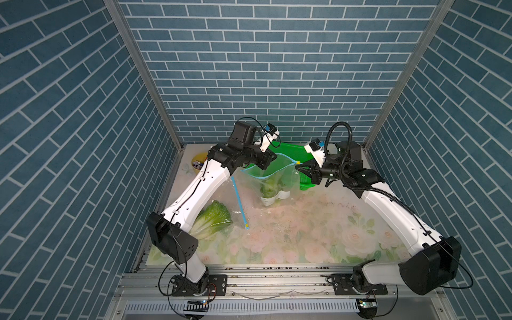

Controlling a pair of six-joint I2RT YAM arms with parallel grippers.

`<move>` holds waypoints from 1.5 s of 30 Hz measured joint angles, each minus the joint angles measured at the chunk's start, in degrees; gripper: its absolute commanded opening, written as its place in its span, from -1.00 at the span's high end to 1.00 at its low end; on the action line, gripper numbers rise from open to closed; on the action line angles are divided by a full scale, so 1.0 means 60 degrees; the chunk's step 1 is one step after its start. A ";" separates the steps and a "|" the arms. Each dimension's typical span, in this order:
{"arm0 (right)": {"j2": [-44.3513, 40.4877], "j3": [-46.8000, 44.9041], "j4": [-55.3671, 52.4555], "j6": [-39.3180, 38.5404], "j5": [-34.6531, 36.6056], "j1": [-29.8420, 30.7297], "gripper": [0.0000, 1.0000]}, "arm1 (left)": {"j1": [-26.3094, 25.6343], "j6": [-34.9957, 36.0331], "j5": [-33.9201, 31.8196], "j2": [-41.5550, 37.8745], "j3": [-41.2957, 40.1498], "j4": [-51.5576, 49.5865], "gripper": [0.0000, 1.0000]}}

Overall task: Put the chinese cabbages into a zipper bag and zip it
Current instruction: Zip the zipper on the zipper food storage bag.

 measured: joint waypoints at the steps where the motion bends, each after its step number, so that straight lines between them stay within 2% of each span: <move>1: -0.0015 0.0025 -0.0080 0.0004 -0.0007 0.0000 1.00 | 0.0000 0.0055 0.0025 -0.0062 0.0000 0.0018 0.45; 9: -0.0124 0.0324 -0.0375 -0.0007 -0.0197 0.0000 1.00 | -0.0055 0.0656 0.0317 -0.0903 -0.0098 0.0186 0.32; 14: -0.0146 0.0412 -0.0477 -0.0011 -0.0346 0.0000 1.00 | -0.0517 0.1366 0.0535 -0.1118 -0.0040 0.0240 0.32; 23: -0.0219 0.0412 -0.0696 -0.0033 -0.0433 0.0000 1.00 | -0.1676 0.2732 0.1086 -0.0153 0.0845 -0.0142 0.37; 33: -0.0284 0.0412 -0.0707 -0.0033 -0.0466 0.0000 1.00 | -0.1807 0.3650 0.1504 0.1169 0.2597 -0.1304 0.43; 45: -0.0284 0.0386 -0.0772 -0.0033 -0.0466 0.0000 1.00 | -0.1825 0.4189 0.1472 0.1512 0.3147 -0.2044 0.50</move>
